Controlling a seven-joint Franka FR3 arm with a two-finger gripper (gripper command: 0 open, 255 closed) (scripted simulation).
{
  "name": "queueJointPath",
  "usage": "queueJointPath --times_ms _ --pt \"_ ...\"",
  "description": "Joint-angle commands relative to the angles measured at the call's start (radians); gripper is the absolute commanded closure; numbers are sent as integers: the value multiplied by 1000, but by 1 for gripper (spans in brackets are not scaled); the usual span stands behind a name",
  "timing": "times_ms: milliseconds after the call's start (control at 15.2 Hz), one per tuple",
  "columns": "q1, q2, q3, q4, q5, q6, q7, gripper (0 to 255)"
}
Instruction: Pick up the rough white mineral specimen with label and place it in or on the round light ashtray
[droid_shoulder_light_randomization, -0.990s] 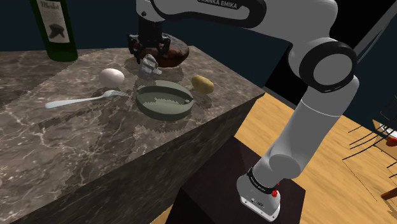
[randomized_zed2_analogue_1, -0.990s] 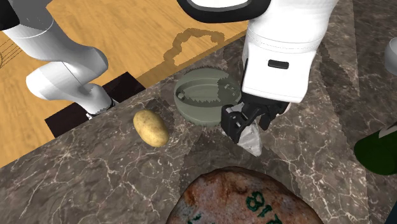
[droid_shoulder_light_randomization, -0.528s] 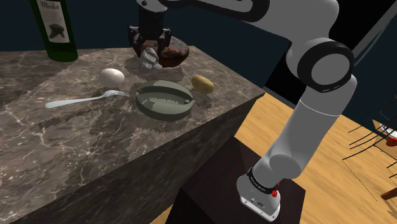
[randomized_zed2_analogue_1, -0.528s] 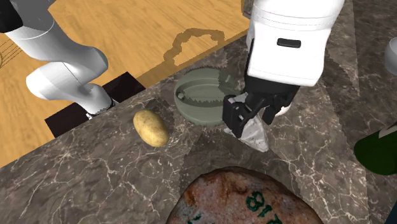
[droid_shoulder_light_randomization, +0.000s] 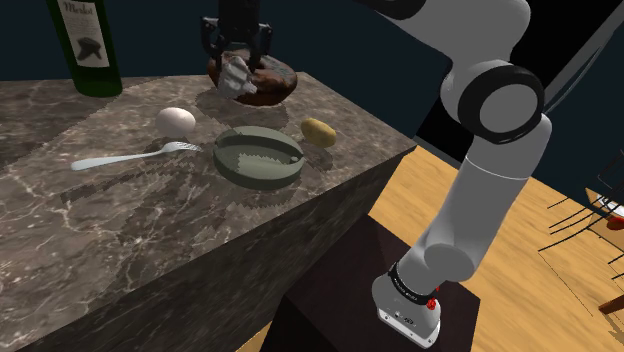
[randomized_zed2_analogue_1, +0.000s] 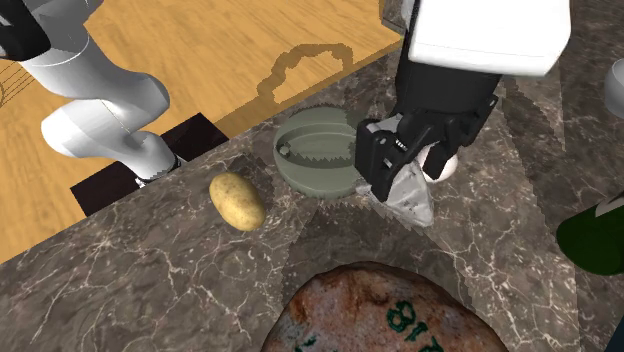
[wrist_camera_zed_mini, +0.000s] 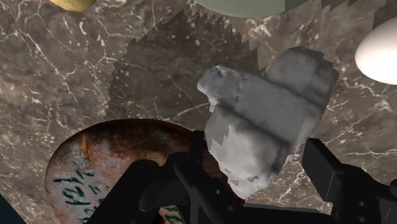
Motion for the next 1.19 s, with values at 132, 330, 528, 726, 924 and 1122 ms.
queueJointPath --times_ms 132,330,528,726,924,1122 --pt "20 38 3 109 -20 -74 -4 255" --pt "23 14 7 111 -12 -100 1 255" --pt "5 -111 17 -32 42 -74 20 255" --pt "1 -223 23 -143 93 -66 34 255" --pt "7 -325 25 -232 138 -70 49 255" --pt "17 -394 27 -286 170 -80 62 255"
